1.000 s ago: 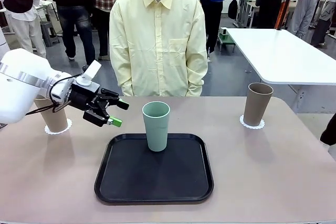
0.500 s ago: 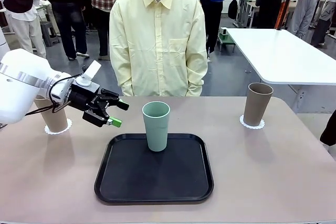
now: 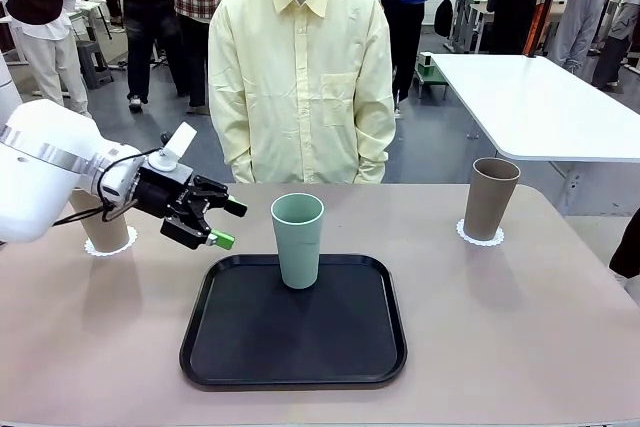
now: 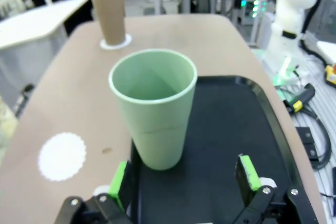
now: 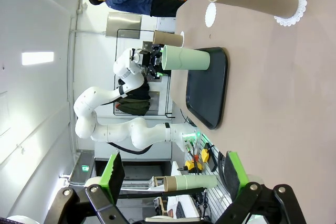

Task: Place coasters on the table and set cups on them.
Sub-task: Take one Reusable plastic cup from the Flat Tray and place it on a coaster set by the human.

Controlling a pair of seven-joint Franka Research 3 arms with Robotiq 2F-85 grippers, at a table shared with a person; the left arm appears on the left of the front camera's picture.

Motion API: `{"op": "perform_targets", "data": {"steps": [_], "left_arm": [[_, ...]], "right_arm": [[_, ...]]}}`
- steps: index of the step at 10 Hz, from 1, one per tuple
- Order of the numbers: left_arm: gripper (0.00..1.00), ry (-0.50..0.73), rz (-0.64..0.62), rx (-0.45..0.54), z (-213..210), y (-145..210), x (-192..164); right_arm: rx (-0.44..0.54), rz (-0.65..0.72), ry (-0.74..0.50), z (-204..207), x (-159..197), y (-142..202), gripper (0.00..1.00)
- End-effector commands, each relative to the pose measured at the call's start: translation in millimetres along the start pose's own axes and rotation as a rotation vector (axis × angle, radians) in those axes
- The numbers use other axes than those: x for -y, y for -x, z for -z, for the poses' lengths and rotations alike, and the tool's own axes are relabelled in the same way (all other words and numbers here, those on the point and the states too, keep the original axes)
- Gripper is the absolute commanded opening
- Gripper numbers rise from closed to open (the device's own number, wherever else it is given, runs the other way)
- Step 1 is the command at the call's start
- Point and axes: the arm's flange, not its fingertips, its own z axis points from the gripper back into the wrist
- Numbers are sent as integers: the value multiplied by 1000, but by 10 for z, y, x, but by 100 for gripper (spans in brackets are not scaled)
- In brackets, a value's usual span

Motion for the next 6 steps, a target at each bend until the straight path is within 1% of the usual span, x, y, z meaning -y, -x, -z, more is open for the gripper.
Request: {"op": "perform_targets", "data": {"steps": [1,3,4,6], "left_arm": [[100,-47,-8,49,279,138,23],[100,-54,23,99,438,230,29],[100,-39,30,115,505,290,29],[100,-39,70,150,567,357,4]], "right_arm": [[-4,2,3,-7,4,13,100],[-4,2,3,-7,4,13,100],[-4,2,3,-7,4,13,100],[-4,2,3,-7,4,13,100]]}}
